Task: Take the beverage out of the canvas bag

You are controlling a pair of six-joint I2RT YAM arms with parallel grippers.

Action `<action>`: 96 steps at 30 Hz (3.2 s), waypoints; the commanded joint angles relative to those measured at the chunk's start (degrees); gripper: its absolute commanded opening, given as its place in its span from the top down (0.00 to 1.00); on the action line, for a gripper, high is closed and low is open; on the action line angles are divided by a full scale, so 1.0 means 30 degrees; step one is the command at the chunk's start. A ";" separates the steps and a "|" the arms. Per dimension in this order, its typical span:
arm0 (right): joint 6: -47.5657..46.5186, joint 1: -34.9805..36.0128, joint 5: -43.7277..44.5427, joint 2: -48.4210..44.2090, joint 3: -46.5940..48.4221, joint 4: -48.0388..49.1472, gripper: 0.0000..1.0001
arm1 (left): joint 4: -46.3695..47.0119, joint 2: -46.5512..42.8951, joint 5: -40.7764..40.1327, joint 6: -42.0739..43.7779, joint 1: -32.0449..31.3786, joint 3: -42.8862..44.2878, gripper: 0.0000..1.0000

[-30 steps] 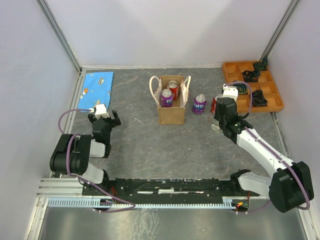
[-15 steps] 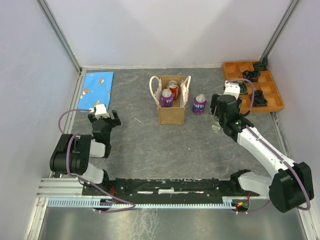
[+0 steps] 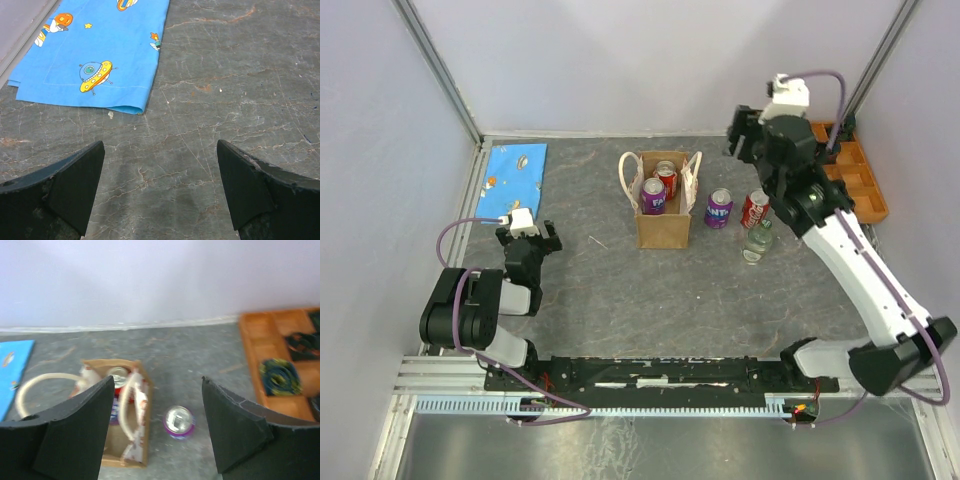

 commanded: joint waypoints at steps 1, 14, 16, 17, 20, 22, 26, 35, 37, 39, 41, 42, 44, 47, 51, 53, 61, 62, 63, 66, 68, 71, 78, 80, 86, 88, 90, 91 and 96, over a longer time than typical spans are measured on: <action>-0.0340 0.1351 -0.3124 0.2913 0.3812 -0.2712 0.24 | 0.0796 0.0129 -0.0030 0.0782 -0.0039 0.0355 0.01; -0.0927 0.4702 -0.4327 1.0131 0.9505 -0.6293 0.31 | 0.0799 0.0119 -0.0031 0.0767 -0.0042 0.0355 0.01; -0.0582 0.4775 -0.4181 1.0722 0.9674 -0.6427 0.31 | 0.0804 0.0113 -0.0025 0.0782 -0.0049 0.0355 0.01; -0.0477 0.4785 -0.4009 1.1004 0.9726 -0.6516 0.31 | 0.0797 0.0131 -0.0025 0.0782 -0.0035 0.0355 0.01; -0.0307 0.4784 -0.3461 1.1871 0.9823 -0.6712 0.29 | 0.0794 0.0121 -0.0045 0.0782 -0.0046 0.0355 0.01; -0.0245 0.4795 -0.3208 1.2429 0.9912 -0.6851 0.26 | 0.0783 0.0114 -0.0036 0.0782 -0.0045 0.0355 0.01; 0.0135 0.4775 -0.3144 1.3508 1.0001 -0.6876 0.21 | 0.0779 0.0117 -0.0018 0.0782 -0.0032 0.0355 0.01; 0.0753 0.4766 -0.2142 1.5281 1.0779 -0.6641 0.10 | 0.0779 0.0118 -0.0028 0.0782 -0.0043 0.0355 0.01; 0.0791 0.4766 -0.1938 1.5521 1.0906 -0.6542 0.09 | 0.0779 0.0113 -0.0027 0.0782 -0.0038 0.0355 0.01; 0.0858 0.4741 -0.1718 1.5821 1.1065 -0.6518 0.09 | 0.0791 0.0135 -0.0024 0.0782 -0.0046 0.0355 0.01; 0.0900 0.4751 -0.1520 1.6138 1.1185 -0.6447 0.09 | 0.0796 0.0113 -0.0022 0.0782 -0.0038 0.0371 0.01; 0.0899 0.4742 -0.1425 1.6299 1.1226 -0.6397 0.09 | 0.0781 0.0113 -0.0021 0.0782 -0.0045 0.0357 0.01; 0.0986 0.4753 -0.1311 1.6564 1.1278 -0.6307 0.10 | 0.0789 0.0113 -0.0044 0.0782 -0.0045 0.0355 0.01; 0.1151 0.4737 -0.1195 1.6883 1.1353 -0.6280 0.10 | 0.0780 0.0113 -0.0031 0.0782 -0.0046 0.0358 0.01; 0.1463 0.4664 -0.1018 1.7117 1.1295 -0.6281 0.10 | 0.0779 0.0122 -0.0023 0.0782 -0.0053 0.0355 0.01; 0.1541 0.4623 -0.1013 1.7237 1.1309 -0.6223 0.11 | 0.0782 0.0114 -0.0024 0.0782 -0.0046 0.0355 0.01; 0.1790 0.4322 -0.1136 1.7836 1.1346 -0.5956 0.13 | 0.0781 0.0113 -0.0027 0.0782 -0.0044 0.0355 0.01; 0.1856 0.4260 -0.1156 1.7936 1.1337 -0.5893 0.13 | 0.0790 0.0113 -0.0032 0.0782 -0.0049 0.0355 0.01; 0.1956 0.4230 -0.1159 1.8003 1.1299 -0.5819 0.13 | 0.0802 0.0127 -0.0037 0.0796 -0.0046 0.0355 0.01; 0.2006 0.4133 -0.1272 1.8188 1.1209 -0.5410 0.14 | 0.0808 0.0117 -0.0018 0.0782 -0.0045 0.0355 0.01; 0.2034 0.4131 -0.1344 1.8281 1.1100 -0.5019 0.15 | 0.0800 0.0115 -0.0022 0.0782 -0.0044 0.0354 0.01; 0.2041 0.4142 -0.1484 1.8530 1.1103 -0.4673 0.18 | 0.0797 0.0116 -0.0036 0.0782 -0.0046 0.0355 0.01; 0.1965 0.4117 -0.1712 1.8875 1.1310 -0.4742 0.44 | 0.0796 0.0121 -0.0042 0.0782 -0.0046 0.0355 0.01; 0.1833 0.4094 -0.1731 1.8846 1.1272 -0.4834 0.61 | 0.0804 0.0121 -0.0042 0.0782 -0.0046 0.0355 0.01; 0.1431 0.4119 -0.1666 1.8628 1.1329 -0.5154 1.00 | 0.0790 0.0114 -0.0021 0.0782 -0.0045 0.0355 0.01; 0.1254 0.4108 -0.1820 1.8314 1.1206 -0.4885 1.00 | 0.0796 0.0129 -0.0022 0.0782 -0.0046 0.0355 0.01; 0.1118 0.4107 -0.2009 1.7838 1.1049 -0.4460 1.00 | 0.0794 0.0117 -0.0033 0.0796 -0.0046 0.0355 0.01; 0.0971 0.4071 -0.2163 1.7482 1.0992 -0.4211 1.00 | 0.0781 0.0128 -0.0026 0.0783 -0.0046 0.0355 0.01; 0.0588 0.4085 -0.2514 1.6576 1.1865 -0.3475 1.00 | 0.0780 0.0123 -0.0020 0.0782 -0.0045 0.0355 0.01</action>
